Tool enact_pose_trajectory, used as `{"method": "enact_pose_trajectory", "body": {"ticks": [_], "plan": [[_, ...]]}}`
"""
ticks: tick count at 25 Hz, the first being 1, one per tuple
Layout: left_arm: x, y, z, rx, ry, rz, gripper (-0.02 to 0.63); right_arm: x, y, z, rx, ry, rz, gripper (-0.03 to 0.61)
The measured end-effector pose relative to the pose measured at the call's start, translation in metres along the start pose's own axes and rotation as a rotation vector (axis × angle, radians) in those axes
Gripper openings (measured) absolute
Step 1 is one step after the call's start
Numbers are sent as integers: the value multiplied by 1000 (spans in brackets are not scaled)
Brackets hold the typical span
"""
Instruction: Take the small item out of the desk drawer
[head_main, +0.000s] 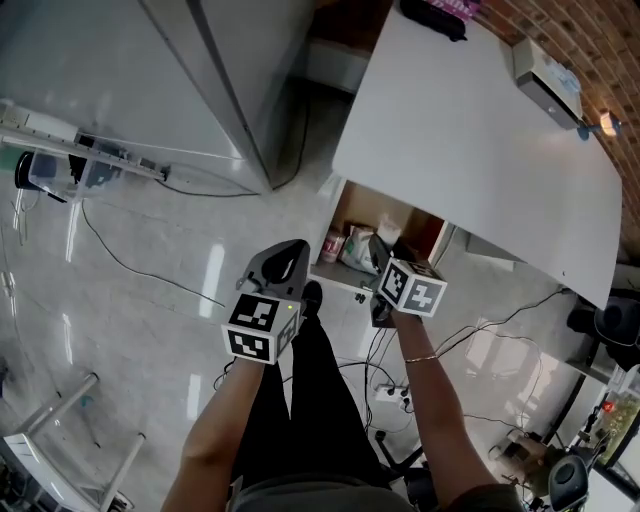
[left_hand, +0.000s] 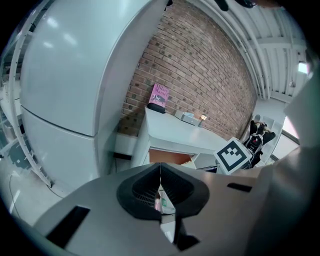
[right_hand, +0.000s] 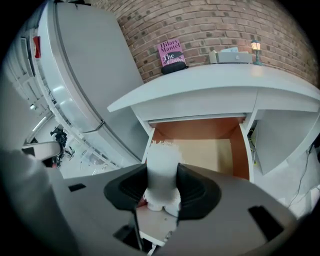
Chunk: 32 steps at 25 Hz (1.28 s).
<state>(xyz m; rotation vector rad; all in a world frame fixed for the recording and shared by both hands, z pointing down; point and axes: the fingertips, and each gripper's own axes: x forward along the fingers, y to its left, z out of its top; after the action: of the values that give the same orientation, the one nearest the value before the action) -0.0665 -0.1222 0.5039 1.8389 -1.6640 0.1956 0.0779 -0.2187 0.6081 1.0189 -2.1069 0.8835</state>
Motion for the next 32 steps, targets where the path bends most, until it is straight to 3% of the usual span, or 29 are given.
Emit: {"method": "enact_pose_trajectory", "body": {"ticks": [12, 32], "plan": [[-11, -4, 19, 34, -9, -50, 21, -60, 36, 9, 19, -114, 10, 175], [-38, -26, 32, 164, -16, -134, 23, -151, 84, 11, 96, -278, 15, 175]]}}
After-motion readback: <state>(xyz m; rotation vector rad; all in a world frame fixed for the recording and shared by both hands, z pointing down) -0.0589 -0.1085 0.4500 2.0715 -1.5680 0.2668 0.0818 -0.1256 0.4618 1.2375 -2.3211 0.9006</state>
